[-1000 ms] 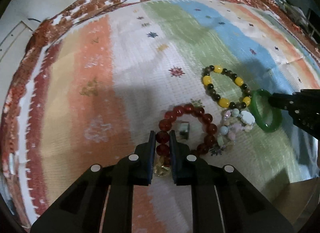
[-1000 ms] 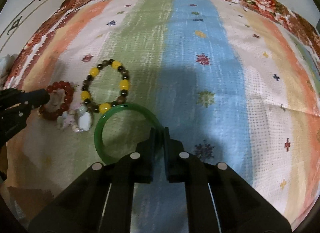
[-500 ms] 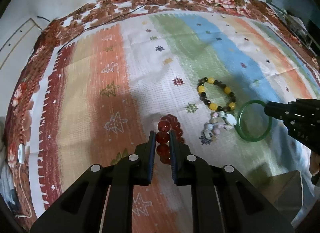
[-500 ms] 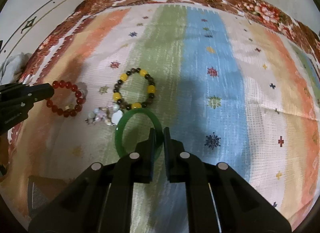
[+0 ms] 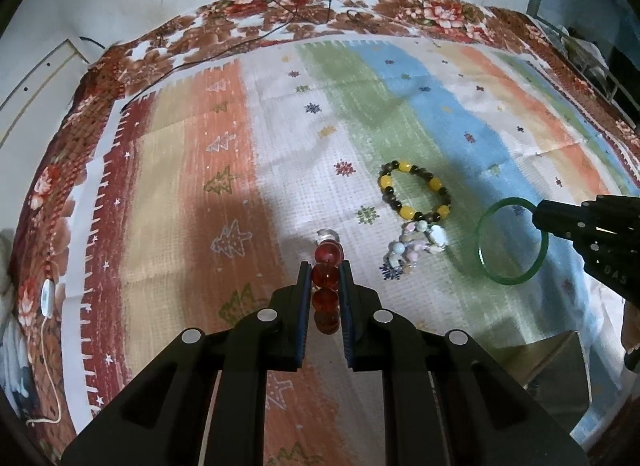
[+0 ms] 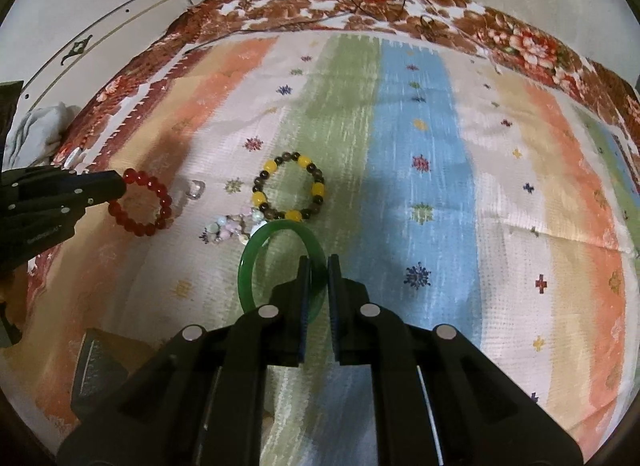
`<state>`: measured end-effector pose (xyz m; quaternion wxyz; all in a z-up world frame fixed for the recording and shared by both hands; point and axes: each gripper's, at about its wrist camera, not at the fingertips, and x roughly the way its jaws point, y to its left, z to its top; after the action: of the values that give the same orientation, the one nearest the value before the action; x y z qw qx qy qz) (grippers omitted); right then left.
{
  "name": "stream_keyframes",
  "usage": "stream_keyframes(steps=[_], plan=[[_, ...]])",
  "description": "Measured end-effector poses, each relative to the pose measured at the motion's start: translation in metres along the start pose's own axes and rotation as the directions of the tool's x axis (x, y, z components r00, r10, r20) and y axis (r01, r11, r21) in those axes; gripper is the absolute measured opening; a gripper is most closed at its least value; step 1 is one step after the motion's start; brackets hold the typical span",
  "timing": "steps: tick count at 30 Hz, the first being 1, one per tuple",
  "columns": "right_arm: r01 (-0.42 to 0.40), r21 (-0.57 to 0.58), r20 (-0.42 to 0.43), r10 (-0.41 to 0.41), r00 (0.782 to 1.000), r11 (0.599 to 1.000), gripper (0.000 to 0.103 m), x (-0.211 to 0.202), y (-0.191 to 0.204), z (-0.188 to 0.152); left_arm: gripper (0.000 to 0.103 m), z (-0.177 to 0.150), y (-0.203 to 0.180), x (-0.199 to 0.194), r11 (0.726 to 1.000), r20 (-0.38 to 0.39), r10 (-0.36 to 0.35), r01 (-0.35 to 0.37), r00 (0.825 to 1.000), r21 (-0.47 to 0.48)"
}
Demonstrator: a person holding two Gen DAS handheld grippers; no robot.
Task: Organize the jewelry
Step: 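Lift both held pieces and carry them over the silver tin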
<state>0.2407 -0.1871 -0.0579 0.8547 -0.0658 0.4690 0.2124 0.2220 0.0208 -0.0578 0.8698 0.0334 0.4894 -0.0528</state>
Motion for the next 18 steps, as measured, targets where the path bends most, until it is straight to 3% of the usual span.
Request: stream_keyframes(steps=[18], plan=[[-0.006, -0.002, 0.069, 0.006, 0.998, 1.000, 0.010, -0.045, 0.010, -0.009, 0.013, -0.012, -0.015, -0.043, 1.000, 0.078, -0.011, 0.011, 0.997, 0.002]])
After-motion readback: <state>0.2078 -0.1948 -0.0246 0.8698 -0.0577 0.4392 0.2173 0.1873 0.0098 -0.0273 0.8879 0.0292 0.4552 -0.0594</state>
